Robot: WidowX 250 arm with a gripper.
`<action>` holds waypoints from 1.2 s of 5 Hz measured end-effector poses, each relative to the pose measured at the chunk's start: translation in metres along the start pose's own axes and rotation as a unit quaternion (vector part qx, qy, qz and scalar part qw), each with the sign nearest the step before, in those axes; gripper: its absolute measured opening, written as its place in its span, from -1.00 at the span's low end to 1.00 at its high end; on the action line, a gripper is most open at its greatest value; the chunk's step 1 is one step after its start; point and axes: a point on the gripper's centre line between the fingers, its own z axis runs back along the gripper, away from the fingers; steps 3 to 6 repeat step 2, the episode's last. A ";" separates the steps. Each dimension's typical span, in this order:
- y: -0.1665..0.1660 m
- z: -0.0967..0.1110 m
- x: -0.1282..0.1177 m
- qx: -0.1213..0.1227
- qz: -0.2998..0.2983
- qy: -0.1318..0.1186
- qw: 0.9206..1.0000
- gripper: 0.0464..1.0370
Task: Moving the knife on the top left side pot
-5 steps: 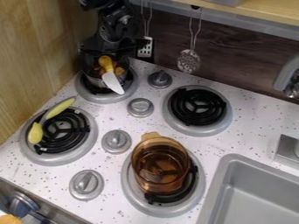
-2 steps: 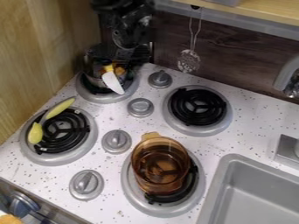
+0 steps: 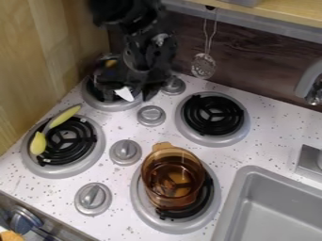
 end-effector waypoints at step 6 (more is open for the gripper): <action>0.041 0.013 -0.012 0.034 0.030 0.032 0.998 0.93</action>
